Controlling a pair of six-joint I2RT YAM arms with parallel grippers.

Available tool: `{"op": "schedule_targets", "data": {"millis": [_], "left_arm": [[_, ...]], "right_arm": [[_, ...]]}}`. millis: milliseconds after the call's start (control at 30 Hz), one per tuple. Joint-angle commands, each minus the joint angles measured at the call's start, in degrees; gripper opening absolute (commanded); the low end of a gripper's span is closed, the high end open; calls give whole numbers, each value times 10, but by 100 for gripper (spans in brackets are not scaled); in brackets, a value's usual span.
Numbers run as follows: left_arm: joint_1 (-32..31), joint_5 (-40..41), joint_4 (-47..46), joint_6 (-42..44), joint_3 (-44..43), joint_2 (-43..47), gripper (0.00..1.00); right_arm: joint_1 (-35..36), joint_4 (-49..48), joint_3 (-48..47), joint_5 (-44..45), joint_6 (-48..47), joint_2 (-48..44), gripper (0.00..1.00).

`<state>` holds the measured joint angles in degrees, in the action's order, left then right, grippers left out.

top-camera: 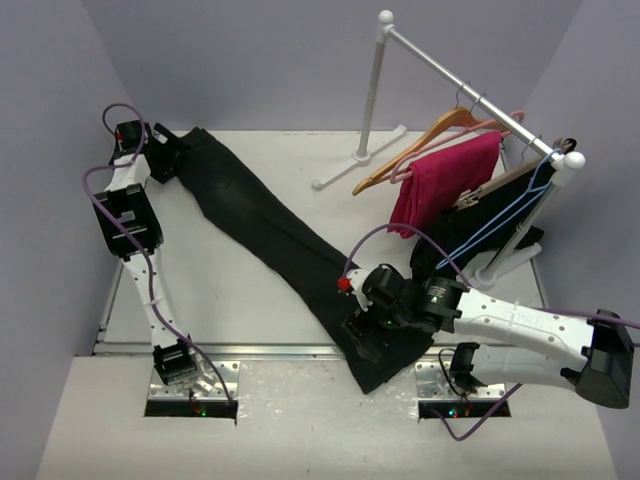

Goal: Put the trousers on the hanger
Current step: Fold the trousers at the center of the board.

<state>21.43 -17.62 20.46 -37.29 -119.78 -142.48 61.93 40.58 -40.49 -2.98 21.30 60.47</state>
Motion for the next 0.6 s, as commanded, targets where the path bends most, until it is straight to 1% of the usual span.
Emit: {"op": "schedule_targets", "data": {"millis": [0, 33, 133, 233, 333, 367, 433, 467, 567], "left_arm": [[0, 11, -43, -2, -20, -3, 100], [0, 12, -34, -9, -32, -28, 100], [0, 17, -1, -9, -114, -80, 100], [4, 28, 34, -9, -140, -111, 100], [10, 68, 44, 5, -111, -80, 100], [15, 74, 38, 10, -84, -62, 100], [19, 60, 0, 23, -39, -13, 100], [19, 50, -7, 26, -26, -6, 100], [19, 50, -14, 37, -24, 17, 100]], "right_arm": [[-1, -16, 9, -17, -5, -8, 99], [-1, -18, 8, -18, -8, -6, 99], [-1, -21, 4, -19, -13, -4, 99], [-2, -21, 1, -18, -19, -2, 99], [-1, -20, -2, -11, -24, 5, 99], [-2, -21, -2, -10, -27, 10, 99], [-2, -21, -6, -2, -32, 26, 99], [-2, -21, -8, 0, -35, 37, 99], [-2, -24, -19, 4, -45, 62, 99]]}}
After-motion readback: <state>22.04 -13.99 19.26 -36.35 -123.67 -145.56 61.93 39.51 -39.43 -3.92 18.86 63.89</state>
